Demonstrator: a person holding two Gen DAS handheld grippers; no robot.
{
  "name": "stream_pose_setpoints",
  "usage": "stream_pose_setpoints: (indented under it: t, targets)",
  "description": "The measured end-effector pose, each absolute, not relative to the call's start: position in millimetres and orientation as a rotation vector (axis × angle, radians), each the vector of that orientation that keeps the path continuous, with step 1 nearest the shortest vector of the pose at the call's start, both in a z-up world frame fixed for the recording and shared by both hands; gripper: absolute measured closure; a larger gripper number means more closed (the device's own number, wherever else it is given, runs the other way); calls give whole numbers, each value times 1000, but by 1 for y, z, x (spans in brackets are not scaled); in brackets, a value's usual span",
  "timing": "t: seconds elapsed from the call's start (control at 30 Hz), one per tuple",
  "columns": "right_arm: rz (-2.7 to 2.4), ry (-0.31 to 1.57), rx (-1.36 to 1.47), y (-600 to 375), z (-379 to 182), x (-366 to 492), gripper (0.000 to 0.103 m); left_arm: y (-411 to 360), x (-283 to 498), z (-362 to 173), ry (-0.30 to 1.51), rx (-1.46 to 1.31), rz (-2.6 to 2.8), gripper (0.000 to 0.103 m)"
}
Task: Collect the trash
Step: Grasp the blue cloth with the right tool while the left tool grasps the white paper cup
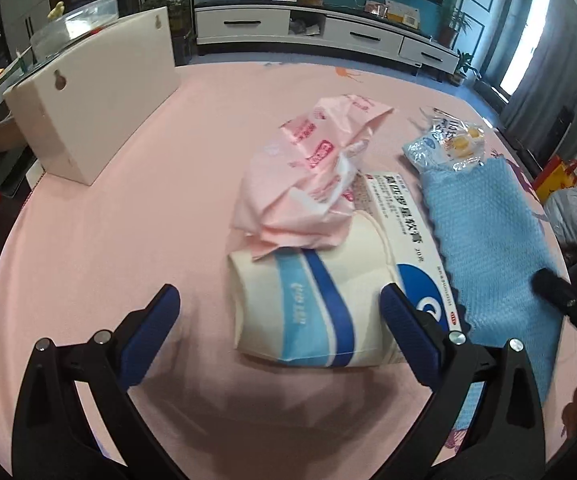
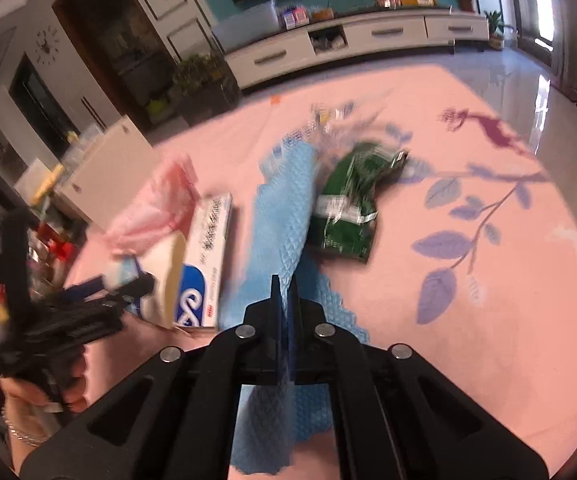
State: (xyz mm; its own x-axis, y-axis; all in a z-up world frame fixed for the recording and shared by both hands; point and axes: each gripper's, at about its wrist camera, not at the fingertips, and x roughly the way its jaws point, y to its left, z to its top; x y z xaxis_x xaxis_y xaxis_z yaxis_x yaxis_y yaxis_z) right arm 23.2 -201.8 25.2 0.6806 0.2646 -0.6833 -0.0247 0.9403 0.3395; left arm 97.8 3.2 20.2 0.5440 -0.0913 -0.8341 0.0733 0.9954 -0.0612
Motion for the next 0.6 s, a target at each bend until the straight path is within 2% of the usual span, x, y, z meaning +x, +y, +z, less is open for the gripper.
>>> stream_pose_setpoints:
  t: [0.27,0.6]
  targets:
    - [131,693,323,-228,62,-11,100,0,106,17,1015,-83,-102,3]
    - [106,677,340,-240,68,-18,100,-8,98,20,1022,-96,-124,3]
